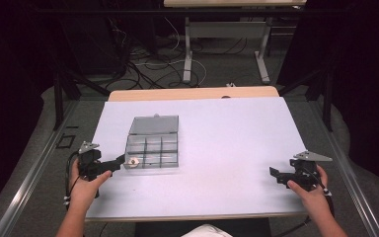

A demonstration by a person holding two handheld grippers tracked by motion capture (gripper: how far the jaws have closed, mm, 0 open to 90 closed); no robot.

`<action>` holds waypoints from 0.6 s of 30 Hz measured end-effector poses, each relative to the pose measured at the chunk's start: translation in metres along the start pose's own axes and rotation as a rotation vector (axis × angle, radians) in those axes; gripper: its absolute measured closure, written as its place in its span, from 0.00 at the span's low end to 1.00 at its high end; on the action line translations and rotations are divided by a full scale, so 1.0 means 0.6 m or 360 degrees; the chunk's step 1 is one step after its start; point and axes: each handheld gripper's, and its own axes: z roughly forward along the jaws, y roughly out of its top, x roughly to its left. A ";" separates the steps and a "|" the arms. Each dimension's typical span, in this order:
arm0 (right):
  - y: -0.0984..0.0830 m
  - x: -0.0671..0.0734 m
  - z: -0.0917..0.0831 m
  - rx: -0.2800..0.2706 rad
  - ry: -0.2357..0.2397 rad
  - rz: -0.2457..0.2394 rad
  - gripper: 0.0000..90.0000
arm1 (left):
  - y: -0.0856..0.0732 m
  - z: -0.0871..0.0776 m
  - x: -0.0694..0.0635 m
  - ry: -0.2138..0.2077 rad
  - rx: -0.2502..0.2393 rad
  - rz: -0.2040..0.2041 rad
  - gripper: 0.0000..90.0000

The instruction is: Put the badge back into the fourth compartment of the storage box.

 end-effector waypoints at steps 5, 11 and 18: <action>0.000 0.000 0.000 0.0002 0.0002 -0.0001 0.10 | -0.009 0.001 0.003 0.0023 0.0003 0.0040 0.01; 0.000 -0.001 0.000 -0.0001 0.0002 -0.0005 0.10 | -0.018 0.003 0.004 0.0017 0.0017 0.0055 0.01; 0.000 -0.002 0.000 -0.0005 0.0005 -0.0012 0.10 | -0.021 0.003 0.006 0.0017 0.0020 0.0043 0.01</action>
